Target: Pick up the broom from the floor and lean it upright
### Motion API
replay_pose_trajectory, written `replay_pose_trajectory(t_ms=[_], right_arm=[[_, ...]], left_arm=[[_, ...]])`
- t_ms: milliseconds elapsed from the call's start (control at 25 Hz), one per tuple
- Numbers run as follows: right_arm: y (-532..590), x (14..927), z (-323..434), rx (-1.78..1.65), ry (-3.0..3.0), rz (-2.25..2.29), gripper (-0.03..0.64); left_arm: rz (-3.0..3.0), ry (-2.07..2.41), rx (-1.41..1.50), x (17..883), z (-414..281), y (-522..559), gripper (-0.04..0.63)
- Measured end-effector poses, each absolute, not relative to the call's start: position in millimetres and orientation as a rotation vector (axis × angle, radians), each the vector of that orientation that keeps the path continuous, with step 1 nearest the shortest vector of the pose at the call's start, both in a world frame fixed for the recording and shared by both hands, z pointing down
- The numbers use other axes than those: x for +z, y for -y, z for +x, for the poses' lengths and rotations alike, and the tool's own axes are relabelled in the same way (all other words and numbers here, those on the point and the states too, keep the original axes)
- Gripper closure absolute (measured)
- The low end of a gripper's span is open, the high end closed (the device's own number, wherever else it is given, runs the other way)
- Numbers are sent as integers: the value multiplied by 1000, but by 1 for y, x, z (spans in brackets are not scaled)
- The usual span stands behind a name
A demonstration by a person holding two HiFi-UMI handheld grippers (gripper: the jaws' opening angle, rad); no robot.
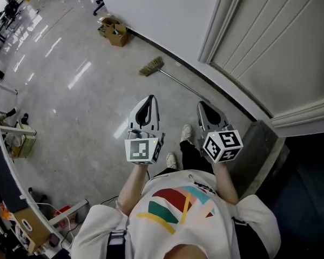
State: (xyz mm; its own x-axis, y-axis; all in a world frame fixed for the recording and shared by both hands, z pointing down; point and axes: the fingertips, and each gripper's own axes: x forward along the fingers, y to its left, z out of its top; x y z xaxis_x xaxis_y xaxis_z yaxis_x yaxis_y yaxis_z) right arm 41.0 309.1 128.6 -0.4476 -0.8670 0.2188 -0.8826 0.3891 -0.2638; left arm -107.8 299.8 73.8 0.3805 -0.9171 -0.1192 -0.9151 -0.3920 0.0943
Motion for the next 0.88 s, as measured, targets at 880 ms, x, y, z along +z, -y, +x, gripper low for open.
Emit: replay_pose_trajectory(t_ms=[880], right_arm=[[-11,135,102,476,2615,1501,603]], left_arm=[[2527,1796,-216,97,-54,-25,551]])
